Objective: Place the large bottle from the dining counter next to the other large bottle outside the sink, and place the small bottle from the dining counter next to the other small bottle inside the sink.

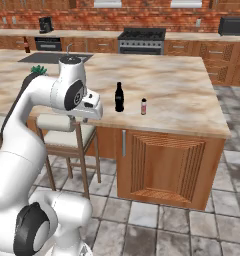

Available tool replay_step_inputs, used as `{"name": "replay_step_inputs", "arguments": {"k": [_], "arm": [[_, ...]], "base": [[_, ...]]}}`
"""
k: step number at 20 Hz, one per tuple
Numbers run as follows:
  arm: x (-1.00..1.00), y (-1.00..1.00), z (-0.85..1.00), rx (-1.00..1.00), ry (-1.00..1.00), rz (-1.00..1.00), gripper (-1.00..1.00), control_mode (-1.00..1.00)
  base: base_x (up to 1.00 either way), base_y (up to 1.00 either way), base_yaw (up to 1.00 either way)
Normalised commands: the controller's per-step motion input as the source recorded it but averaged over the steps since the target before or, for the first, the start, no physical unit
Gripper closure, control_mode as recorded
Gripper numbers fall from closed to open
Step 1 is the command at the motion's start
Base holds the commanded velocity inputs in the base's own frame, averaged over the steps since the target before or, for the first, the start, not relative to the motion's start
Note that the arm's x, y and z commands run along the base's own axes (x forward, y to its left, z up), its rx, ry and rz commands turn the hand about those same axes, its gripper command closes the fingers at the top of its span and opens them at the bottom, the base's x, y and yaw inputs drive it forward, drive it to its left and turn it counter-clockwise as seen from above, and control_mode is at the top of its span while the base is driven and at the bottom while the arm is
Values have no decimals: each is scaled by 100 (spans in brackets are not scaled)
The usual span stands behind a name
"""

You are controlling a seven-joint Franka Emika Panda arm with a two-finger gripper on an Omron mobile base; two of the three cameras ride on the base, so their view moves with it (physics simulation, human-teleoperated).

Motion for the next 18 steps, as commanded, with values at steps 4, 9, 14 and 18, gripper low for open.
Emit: {"name": "replay_step_inputs", "arguments": {"k": [4, 9, 14, 18], "arm": [[0, 0, 0, 0, 0, 0, -100, 100], [0, 0, 0, 0, 0, 0, -100, 100], [0, 0, 0, 0, 0, 0, -100, 100], [0, 0, 0, 0, 0, 0, -100, 100]], "base": [[0, 0, 0], [0, 0, 0], [18, 0, 0], [38, 0, -2]]}}
